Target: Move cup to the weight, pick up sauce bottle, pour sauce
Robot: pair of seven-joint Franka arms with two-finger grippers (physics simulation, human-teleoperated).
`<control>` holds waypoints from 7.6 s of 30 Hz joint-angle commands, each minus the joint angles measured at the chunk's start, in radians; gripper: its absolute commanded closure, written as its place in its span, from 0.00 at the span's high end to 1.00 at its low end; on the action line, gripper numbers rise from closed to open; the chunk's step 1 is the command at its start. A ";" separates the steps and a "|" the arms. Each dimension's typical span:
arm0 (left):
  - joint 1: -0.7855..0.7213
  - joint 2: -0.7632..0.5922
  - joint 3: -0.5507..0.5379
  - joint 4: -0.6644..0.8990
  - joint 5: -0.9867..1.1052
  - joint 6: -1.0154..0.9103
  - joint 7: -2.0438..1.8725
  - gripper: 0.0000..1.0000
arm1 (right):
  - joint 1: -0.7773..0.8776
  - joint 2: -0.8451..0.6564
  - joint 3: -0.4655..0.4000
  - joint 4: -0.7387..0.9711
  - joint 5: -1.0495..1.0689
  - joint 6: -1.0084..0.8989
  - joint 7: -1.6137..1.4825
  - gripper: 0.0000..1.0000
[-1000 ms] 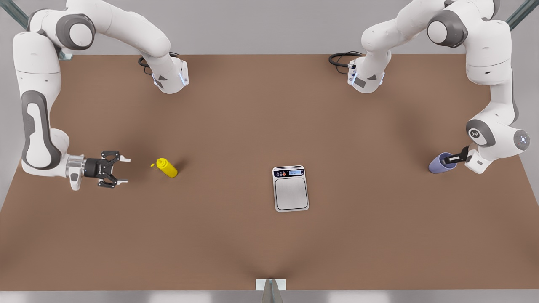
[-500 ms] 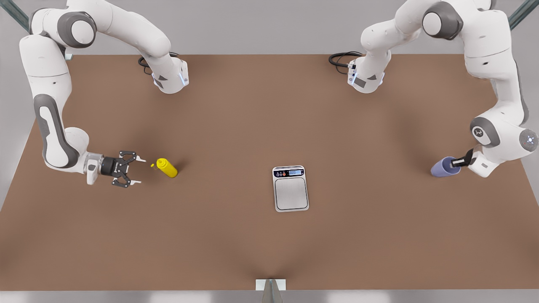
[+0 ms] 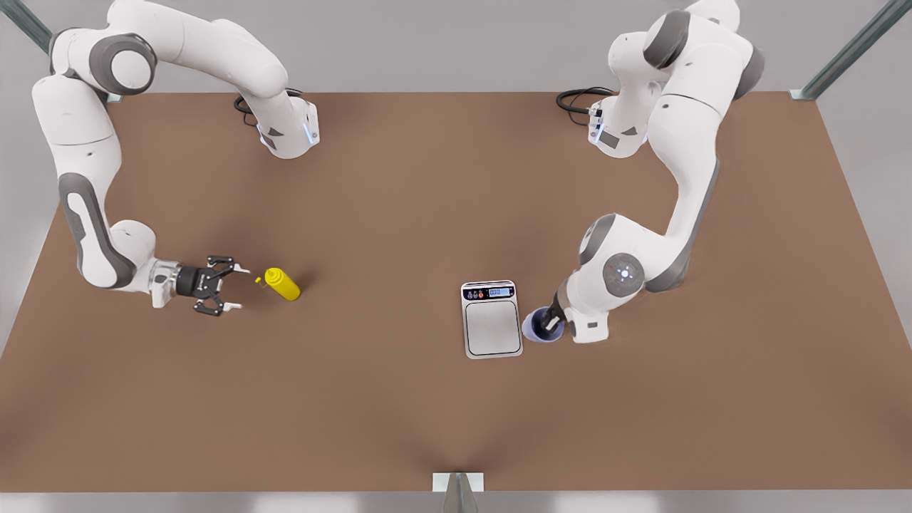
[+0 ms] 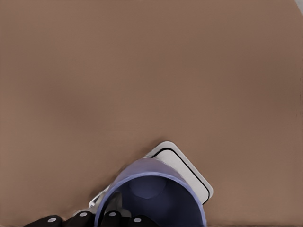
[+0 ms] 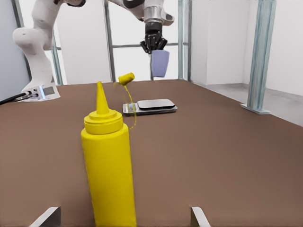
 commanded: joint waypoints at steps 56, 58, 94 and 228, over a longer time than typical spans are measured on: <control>0.214 -0.161 -0.057 0.173 0.006 -0.529 0.521 1.00 | 0.166 0.019 -0.001 -0.053 0.063 0.040 -0.030 1.00; 0.299 -0.239 0.007 0.174 0.009 -0.599 0.951 1.00 | 0.175 0.017 -0.001 -0.053 0.064 0.042 -0.030 0.96; 0.296 -0.434 0.142 0.090 0.012 -0.621 1.167 1.00 | 0.525 -0.236 -0.001 0.001 0.112 0.270 0.372 0.48; 0.293 -0.397 0.139 0.090 0.063 -0.630 1.177 1.00 | 0.663 0.163 -0.121 0.406 0.354 0.082 0.258 0.50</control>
